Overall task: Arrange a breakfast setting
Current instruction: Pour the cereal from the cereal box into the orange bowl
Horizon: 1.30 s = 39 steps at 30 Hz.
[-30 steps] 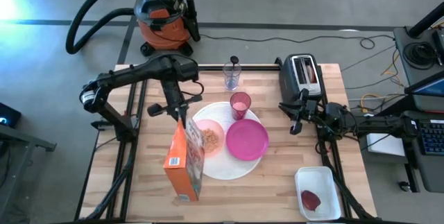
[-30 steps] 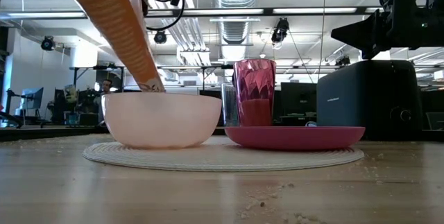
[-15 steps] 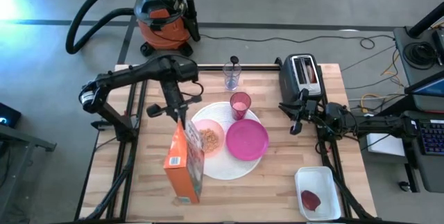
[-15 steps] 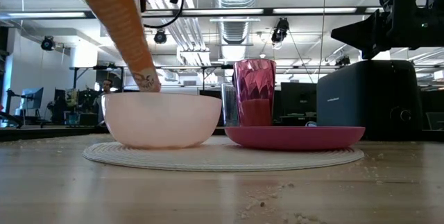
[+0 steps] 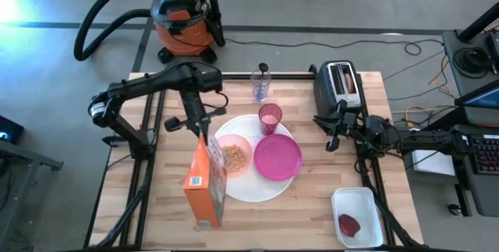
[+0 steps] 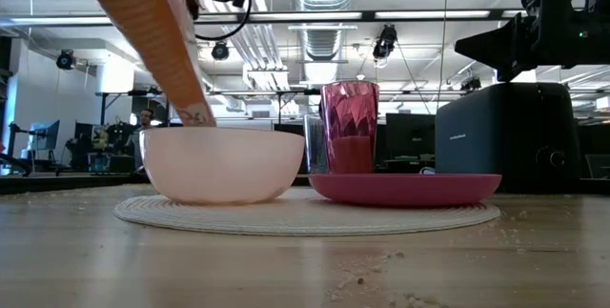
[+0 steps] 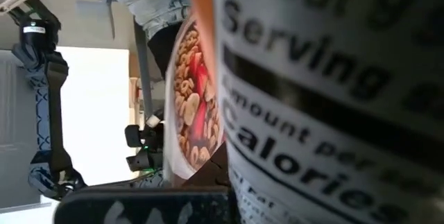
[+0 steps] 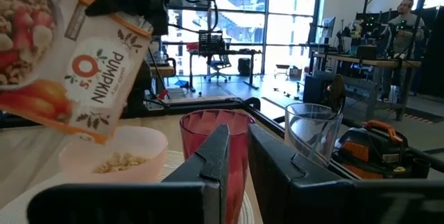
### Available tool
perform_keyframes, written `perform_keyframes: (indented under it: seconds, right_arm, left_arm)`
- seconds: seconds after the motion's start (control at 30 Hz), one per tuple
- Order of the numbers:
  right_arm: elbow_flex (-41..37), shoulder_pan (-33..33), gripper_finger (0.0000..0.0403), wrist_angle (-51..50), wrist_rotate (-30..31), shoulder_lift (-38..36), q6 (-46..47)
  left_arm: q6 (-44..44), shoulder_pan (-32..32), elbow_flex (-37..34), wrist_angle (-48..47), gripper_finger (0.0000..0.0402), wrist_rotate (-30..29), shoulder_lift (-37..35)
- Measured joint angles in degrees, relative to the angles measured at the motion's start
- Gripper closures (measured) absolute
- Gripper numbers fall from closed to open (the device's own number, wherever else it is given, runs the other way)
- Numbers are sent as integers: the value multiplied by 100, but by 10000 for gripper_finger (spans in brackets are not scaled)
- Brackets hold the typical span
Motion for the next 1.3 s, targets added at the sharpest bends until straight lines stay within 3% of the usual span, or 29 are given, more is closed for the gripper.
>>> perform_keyframes:
  seconds: [0.83,0.93,1.3]
  right_arm:
    - [1,0,360,7,2,26,2]
    - [2,-2,360,7,2,26,3]
    - [2,0,360,3,2,26,0]
  left_arm:
    - [138,-10,0,7,402,-3,56]
    - [130,40,0,5,402,-215,63]
    - [1019,-106,0,5,402,-519,14]
